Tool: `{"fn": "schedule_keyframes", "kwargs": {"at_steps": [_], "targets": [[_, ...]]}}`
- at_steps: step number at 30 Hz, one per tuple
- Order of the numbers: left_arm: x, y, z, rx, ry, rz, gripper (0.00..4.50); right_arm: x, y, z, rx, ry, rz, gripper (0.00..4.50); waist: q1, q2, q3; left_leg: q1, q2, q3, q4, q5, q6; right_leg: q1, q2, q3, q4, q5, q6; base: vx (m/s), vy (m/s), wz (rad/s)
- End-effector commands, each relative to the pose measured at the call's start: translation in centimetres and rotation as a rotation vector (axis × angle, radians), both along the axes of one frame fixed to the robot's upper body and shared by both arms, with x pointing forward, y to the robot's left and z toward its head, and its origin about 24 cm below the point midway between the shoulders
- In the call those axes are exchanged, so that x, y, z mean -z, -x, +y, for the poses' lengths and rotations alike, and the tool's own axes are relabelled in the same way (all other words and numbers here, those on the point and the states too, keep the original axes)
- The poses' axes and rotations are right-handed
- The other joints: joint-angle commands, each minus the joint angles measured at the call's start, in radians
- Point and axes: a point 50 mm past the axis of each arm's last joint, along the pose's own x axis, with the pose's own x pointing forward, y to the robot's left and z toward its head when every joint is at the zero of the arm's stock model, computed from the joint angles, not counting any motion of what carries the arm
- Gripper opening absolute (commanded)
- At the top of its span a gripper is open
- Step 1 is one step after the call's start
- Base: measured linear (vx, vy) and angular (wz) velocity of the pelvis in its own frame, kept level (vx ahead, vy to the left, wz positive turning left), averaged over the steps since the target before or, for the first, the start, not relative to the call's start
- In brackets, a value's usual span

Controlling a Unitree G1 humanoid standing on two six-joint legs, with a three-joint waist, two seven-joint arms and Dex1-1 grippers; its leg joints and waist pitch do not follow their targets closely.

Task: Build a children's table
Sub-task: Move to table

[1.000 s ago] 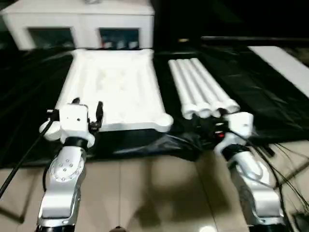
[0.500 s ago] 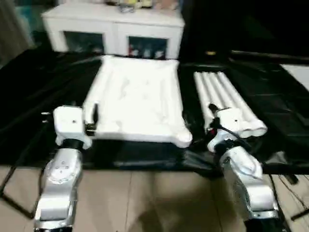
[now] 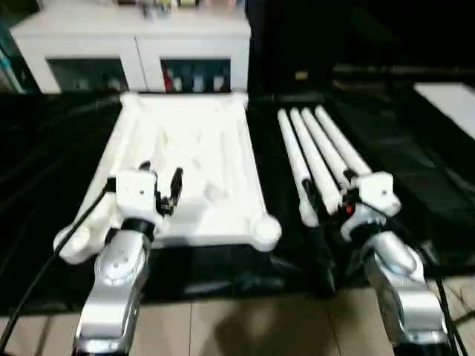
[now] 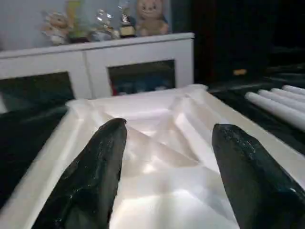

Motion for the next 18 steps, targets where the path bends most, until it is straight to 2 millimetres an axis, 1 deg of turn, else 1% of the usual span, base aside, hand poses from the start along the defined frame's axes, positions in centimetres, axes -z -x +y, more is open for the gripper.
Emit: {"fn": "schedule_keyframes", "kwargs": {"at_steps": [1,2,3,4,5,6,7,8,9,10,11,12,13,14,15,16,17,18], "targets": [[0.0,0.1,1.2,-0.06,-0.024,0.003,3.19,-0.5,-0.2,1.0,-0.062,-0.007,-0.015,4.5,-0.007,-0.006,-0.019,-0.019,0.091,-0.014,-0.13,-0.104,0.068,0.04,-0.053,0.014,-0.103,-0.335,-0.216,0.092,0.09,-0.02],[-0.1,0.1,1.4,-0.073,-0.029,-0.002,3.19,-0.7,-0.3,1.1,-0.081,-0.008,-0.016,4.5,-0.021,0.006,-0.034,0.026,0.116,-0.04,-0.137,-0.136,0.087,0.017,-0.038,0.001,-0.071,-0.256,-0.202,0.13,0.092,0.05],[-0.2,0.1,1.7,-0.085,-0.033,-0.008,3.19,-0.9,-0.3,1.2,-0.116,-0.005,-0.023,4.5,-0.039,0.026,-0.061,0.114,0.142,-0.085,-0.125,-0.035,0.186,-0.048,-0.038,-0.012,-0.004,-0.039,-0.189,0.13,0.092,0.05],[-0.4,0.0,2.0,-0.091,-0.032,-0.011,3.19,-1.3,-0.4,1.3,-0.153,0.003,-0.033,4.5,-0.049,0.01,-0.058,0.119,0.155,-0.109,-0.107,0.233,0.322,-0.08,-0.047,-0.008,0.023,0.052,-0.111,0.121,0.069,0.1],[-0.6,0.0,2.2,-0.095,-0.034,-0.016,3.19,-1.5,-0.4,1.3,-0.175,0.004,-0.04,4.5,-0.031,-0.011,-0.056,0.104,0.147,-0.094,-0.072,0.54,0.387,-0.099,-0.083,0.022,0.003,0.143,-0.053,0.073,0.059,0.01],[-0.7,0.0,2.3,-0.098,-0.035,-0.019,3.19,-1.6,-0.4,1.4,-0.184,0.005,-0.043,4.5,-0.026,-0.021,-0.059,0.081,0.124,-0.077,-0.056,0.634,0.373,-0.086,-0.1,0.037,-0.019,0.214,-0.042,0.073,0.059,0.01],[-1.0,-0.1,2.6,-0.09,-0.034,-0.025,3.19,-2.1,-0.6,1.4,-0.224,-0.002,-0.054,4.5,-0.002,-0.045,-0.063,0.028,0.065,-0.022,-0.039,0.628,0.285,-0.04,-0.118,0.062,-0.04,0.369,-0.06,0.051,0.018,0.07],[-1.2,-0.2,2.8,-0.078,-0.04,-0.028,3.19,-2.5,-0.7,1.6,-0.262,-0.011,-0.06,4.5,0.001,-0.052,-0.072,0.018,0.054,-0.014,-0.041,0.606,0.253,-0.023,-0.116,0.064,-0.028,0.434,-0.089,0.0,0.0,0.0],[-1.4,-0.4,3.0,-0.056,-0.047,-0.033,3.19,-2.9,-0.8,1.7,-0.299,-0.022,-0.066,4.5,0.01,-0.058,-0.069,-0.007,0.049,-0.005,-0.06,0.478,0.201,0.001,-0.118,0.063,-0.028,0.463,-0.125,0.0,0.0,0.0],[-1.8,-0.6,3.2,-0.028,-0.044,-0.045,3.19,-3.4,-1.0,1.8,-0.343,-0.039,-0.07,4.5,0.009,-0.05,-0.066,-0.005,0.065,-0.004,-0.074,0.344,0.159,0.001,-0.118,0.056,-0.031,0.41,-0.172,0.0,0.0,0.0],[-2.0,-0.8,3.4,-0.002,-0.035,-0.056,3.19,-3.7,-1.1,1.9,-0.372,-0.051,-0.071,4.5,0.008,-0.047,-0.054,-0.002,0.075,-0.001,-0.088,0.213,0.135,-0.005,-0.112,0.05,-0.041,0.311,-0.224,-0.057,-0.039,0.01],[-2.2,-1.2,3.5,0.059,-0.054,-0.049,3.19,-4.0,-1.3,2.1,-0.416,-0.049,-0.07,4.5,0.007,-0.044,-0.05,0.001,0.081,-0.001,-0.092,0.148,0.125,-0.008,-0.111,0.048,-0.044,0.258,-0.245,-0.057,-0.039,0.01],[-2.4,-1.5,3.3,0.145,-0.078,-0.042,3.19,-4.3,-1.4,2.2,-0.458,-0.027,-0.073,4.5,0.007,-0.039,-0.043,0.008,0.089,0.0,-0.101,0.025,0.107,-0.012,-0.111,0.044,-0.05,0.155,-0.267,-0.067,-0.031,0.05],[-2.5,-1.6,2.9,0.243,-0.084,-0.021,3.19,-4.5,-1.6,2.2,-0.491,0.01,-0.08,4.5,0.01,-0.039,-0.036,0.01,0.096,0.005,-0.112,-0.082,0.078,-0.015,-0.112,0.044,-0.056,0.069,-0.271,-0.07,-0.027,0.06],[-2.6,-1.6,2.6,0.313,-0.096,-0.007,3.19,-4.6,-1.7,2.1,-0.514,0.044,-0.086,4.5,0.01,-0.039,-0.036,0.01,0.096,0.005,-0.112,-0.082,0.078,-0.015,-0.112,0.044,-0.056,0.069,-0.271,-0.07,-0.027,0.06],[-2.7,-1.6,2.0,0.42,-0.128,0.014,3.19,-4.8,-1.7,2.0,-0.555,0.101,-0.088,4.5,0.012,-0.045,-0.026,0.009,0.104,0.02,-0.125,-0.201,0.026,-0.018,-0.116,0.047,-0.067,-0.053,-0.26,-0.067,-0.021,0.04],[-3.1,-1.6,1.4,0.539,-0.166,0.011,3.19,-4.9,-1.6,1.9,-0.631,0.133,-0.073,4.5,0.019,-0.043,-0.024,0.023,0.106,0.033,-0.128,-0.272,-0.013,-0.027,-0.116,0.05,-0.077,-0.152,-0.241,-0.065,-0.017,0.08],[-3.2,-1.8,1.2,0.576,-0.194,0.01,3.19,-5.1,-1.6,1.7,-0.653,0.142,-0.066,4.5,0.022,-0.043,-0.02,0.026,0.107,0.037,-0.129,-0.294,-0.025,-0.033,-0.117,0.053,-0.08,-0.184,-0.233,-0.065,-0.017,0.08]]}}
